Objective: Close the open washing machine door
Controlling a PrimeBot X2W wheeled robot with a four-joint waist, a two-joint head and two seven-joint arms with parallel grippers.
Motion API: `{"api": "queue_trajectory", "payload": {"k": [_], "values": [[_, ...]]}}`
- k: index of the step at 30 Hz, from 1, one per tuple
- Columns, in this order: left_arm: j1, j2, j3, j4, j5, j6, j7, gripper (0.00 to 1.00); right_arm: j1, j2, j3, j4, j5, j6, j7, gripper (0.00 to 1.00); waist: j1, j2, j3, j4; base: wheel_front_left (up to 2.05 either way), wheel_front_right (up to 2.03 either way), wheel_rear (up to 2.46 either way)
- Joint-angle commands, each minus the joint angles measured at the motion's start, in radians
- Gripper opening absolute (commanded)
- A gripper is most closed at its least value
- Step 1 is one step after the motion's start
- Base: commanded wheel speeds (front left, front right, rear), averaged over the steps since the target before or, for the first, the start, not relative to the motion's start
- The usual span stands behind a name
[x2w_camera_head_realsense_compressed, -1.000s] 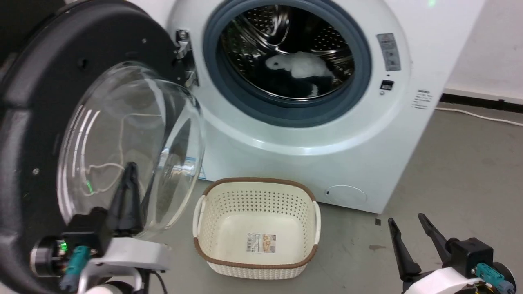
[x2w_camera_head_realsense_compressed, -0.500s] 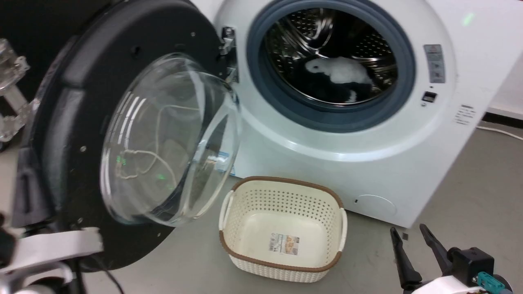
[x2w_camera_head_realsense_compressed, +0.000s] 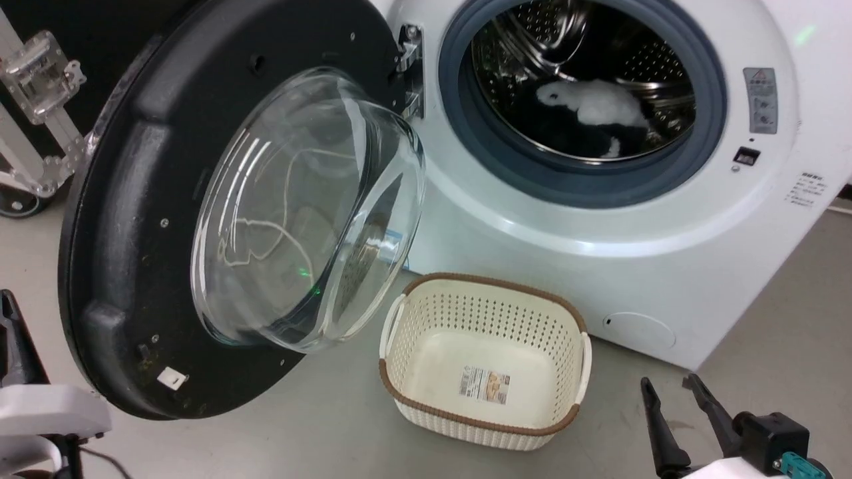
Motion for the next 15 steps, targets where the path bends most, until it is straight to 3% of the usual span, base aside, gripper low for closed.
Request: {"api": "queue_trajectory", "payload": {"k": [1,2,7,15], "values": [[-0.020,0.019,0.010,0.015,0.002,-0.010,0.007,0.00,0.009,0.000,-0.002,0.008,0.004,0.001,-0.010,1.00,0.0000,0.0000,0.009,0.002,0.00,0.00,0.00],[-0.034,0.054,0.005,0.063,0.001,-0.027,0.033,0.00,0.009,0.000,-0.007,0.016,0.003,0.001,-0.016,1.00,0.0000,0.0000,0.021,0.006,0.00,0.00,0.00],[-0.042,0.112,-0.041,0.110,-0.032,-0.063,0.101,0.00,0.012,0.000,-0.014,0.030,0.009,0.001,-0.027,1.00,0.0000,0.0000,0.031,0.020,0.00,0.00,0.00],[-0.028,0.217,-0.221,0.113,-0.189,-0.079,0.168,0.00,0.008,0.000,-0.016,0.056,0.031,0.001,-0.043,1.00,0.0000,0.0000,0.033,0.060,0.00,0.00,0.00]]}}
